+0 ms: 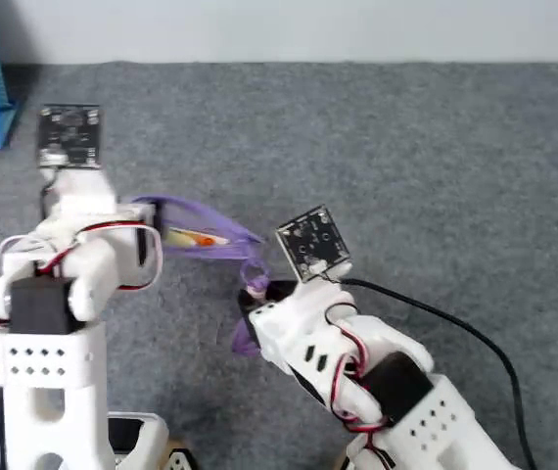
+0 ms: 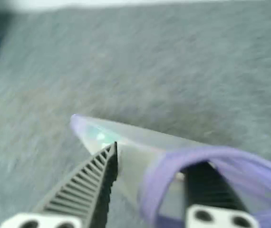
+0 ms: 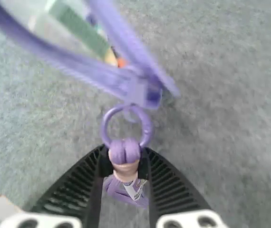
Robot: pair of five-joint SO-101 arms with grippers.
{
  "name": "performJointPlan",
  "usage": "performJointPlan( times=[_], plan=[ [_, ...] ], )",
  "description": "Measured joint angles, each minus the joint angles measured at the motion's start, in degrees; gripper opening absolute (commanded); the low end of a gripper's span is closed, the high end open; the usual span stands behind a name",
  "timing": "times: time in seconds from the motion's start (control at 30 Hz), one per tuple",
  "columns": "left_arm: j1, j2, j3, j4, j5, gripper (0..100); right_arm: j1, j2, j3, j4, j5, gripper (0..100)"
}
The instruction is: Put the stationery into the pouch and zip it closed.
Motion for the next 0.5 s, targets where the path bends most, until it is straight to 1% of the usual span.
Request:
performJointPlan(
  times=[0.17, 0.37, 0.5],
  plan=[
    [9.7, 0.2, 1.4, -8.1, -0.3, 26, 0.0, -3.4, 0.0, 4.6, 0.0, 0.7],
    [21.2, 0.2, 6.4, -18.8, -0.4, 26, -0.4, -9.2, 0.0, 8.9, 0.0, 0.7],
    [24.6, 0.2, 8.0, -21.6, -0.4, 26, -0.1, -14.2, 2.8, 9.0, 0.0, 0.7]
  ],
)
